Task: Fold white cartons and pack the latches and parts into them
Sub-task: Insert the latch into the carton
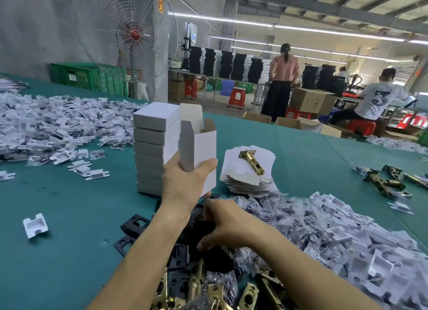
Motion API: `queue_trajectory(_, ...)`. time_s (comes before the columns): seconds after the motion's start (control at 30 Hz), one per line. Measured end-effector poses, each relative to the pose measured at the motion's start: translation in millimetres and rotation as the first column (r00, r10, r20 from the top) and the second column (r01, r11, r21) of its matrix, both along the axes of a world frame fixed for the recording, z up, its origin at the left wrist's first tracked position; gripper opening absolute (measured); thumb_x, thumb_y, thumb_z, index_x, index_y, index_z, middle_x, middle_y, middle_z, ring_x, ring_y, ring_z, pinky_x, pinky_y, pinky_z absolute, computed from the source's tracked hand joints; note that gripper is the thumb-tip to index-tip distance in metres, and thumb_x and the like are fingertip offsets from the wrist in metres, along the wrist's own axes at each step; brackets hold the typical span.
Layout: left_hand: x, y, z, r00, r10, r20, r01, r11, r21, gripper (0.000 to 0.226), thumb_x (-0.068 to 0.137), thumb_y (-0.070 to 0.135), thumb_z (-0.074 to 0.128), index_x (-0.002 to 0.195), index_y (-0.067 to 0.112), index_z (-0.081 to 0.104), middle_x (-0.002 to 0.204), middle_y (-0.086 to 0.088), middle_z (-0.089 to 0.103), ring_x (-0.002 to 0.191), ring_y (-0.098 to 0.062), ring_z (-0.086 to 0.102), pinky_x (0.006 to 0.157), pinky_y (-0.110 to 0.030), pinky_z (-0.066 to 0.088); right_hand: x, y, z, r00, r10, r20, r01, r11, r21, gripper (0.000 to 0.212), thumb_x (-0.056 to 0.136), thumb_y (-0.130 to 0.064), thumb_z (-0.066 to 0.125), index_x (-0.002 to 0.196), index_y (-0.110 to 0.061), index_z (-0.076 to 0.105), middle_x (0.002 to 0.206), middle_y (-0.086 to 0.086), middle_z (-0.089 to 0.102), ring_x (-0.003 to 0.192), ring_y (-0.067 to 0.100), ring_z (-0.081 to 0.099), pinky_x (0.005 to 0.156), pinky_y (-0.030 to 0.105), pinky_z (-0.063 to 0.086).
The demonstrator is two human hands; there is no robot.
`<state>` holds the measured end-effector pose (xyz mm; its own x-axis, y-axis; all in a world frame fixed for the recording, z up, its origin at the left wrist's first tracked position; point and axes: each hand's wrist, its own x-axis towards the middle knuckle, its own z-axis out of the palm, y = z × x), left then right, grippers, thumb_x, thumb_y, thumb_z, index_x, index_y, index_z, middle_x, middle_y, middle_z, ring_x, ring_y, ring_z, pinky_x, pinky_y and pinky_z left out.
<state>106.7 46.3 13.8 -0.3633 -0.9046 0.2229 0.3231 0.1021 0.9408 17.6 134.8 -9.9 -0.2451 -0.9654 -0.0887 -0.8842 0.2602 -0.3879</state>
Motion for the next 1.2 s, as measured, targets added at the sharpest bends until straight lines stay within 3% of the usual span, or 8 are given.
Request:
queue_trajectory(0.17,-2,1,-2,0.999,-0.029,0.040,0.030,0.999,-0.033,0.018,0.068,0.030,0.082,0.081,0.039,0.073,0.078,0.010,0.074,0.074,-0.021,0.070,0.060,-0.042,0.060,-15,12,6,0.996,-0.027,-0.086,0.022,0.998,-0.056,0.038,0.071,-0.032,0.084,0.066,-0.022,0.048,0.075,-0.002,0.054,0.065,0.014,0.049,0.050,0.027,0.034)
queue_trajectory(0.33,-1,2,-2,0.998,-0.040,0.051,0.042,0.999,-0.031,0.020,0.067,0.033,0.082,0.085,0.033,0.073,0.080,0.011,0.074,0.078,-0.019,0.071,0.066,-0.046,0.061,-28,29,14,0.973,-0.161,0.168,0.182,0.976,-0.118,0.036,0.082,-0.032,0.078,0.073,-0.012,0.050,0.064,0.006,0.066,0.052,0.020,0.063,0.045,0.031,0.045)
queue_trajectory(0.5,-1,7,-1,0.997,-0.039,0.066,0.042,0.998,-0.039,0.033,0.062,0.038,0.081,0.092,0.026,0.072,0.081,0.007,0.075,0.082,-0.025,0.072,0.068,-0.053,0.062,-28,37,14,0.987,-0.160,0.006,0.160,0.982,-0.098,0.037,0.075,-0.014,0.065,0.055,-0.017,0.035,0.053,0.002,0.035,0.052,0.017,0.035,0.053,0.031,0.030)
queue_trajectory(0.67,-1,9,-2,0.993,-0.100,0.066,0.103,0.994,-0.038,0.024,0.066,0.034,0.083,0.088,0.030,0.073,0.083,0.006,0.075,0.081,-0.024,0.071,0.062,-0.045,0.061,-30,37,5,0.980,-0.190,0.061,0.197,0.969,-0.150,0.037,0.076,-0.007,0.060,0.057,-0.017,0.030,0.060,0.009,0.036,0.057,0.021,0.040,0.058,0.032,0.030)
queue_trajectory(0.83,1,15,-1,0.975,-0.222,-0.001,0.222,0.975,-0.025,0.022,0.076,0.020,0.085,0.094,0.021,0.073,0.083,0.000,0.075,0.073,-0.022,0.071,0.053,-0.038,0.059,-38,47,10,0.958,-0.210,0.196,0.234,0.966,-0.113,0.027,0.078,-0.017,0.077,0.063,-0.014,0.055,0.060,0.000,0.060,0.053,0.010,0.053,0.053,0.024,0.044)
queue_trajectory(0.97,4,15,-3,0.949,-0.315,-0.013,0.309,0.940,-0.147,0.024,0.068,0.027,0.084,0.092,0.028,0.076,0.092,-0.002,0.075,0.090,-0.024,0.072,0.068,-0.042,0.062,-48,56,17,0.972,-0.198,0.128,0.210,0.974,-0.088,0.013,0.090,-0.008,0.067,0.095,-0.015,0.077,0.093,-0.007,0.073,0.076,0.003,0.066,0.076,0.020,0.054)
queue_trajectory(1.1,6,16,-4,0.938,-0.343,0.045,0.336,0.873,-0.354,0.026,0.069,0.016,0.085,0.087,0.031,0.075,0.087,0.005,0.074,0.083,-0.012,0.070,0.064,-0.029,0.059,-54,74,36,0.941,-0.255,0.222,0.314,0.904,-0.291,0.041,0.085,-0.001,0.072,0.117,-0.025,0.065,0.097,-0.001,0.072,0.079,0.013,0.071,0.076,0.029,0.059)
queue_trajectory(1.2,3,19,-7,0.954,-0.292,0.073,0.296,0.861,-0.415,0.023,0.067,0.017,0.084,0.085,0.011,0.070,0.081,-0.006,0.068,0.074,-0.014,0.065,0.057,-0.042,0.053,-52,83,63,0.915,-0.199,0.350,0.379,0.720,-0.582,0.046,0.082,0.002,0.075,0.118,-0.023,0.062,0.094,0.000,0.075,0.080,0.015,0.073,0.080,0.033,0.060)
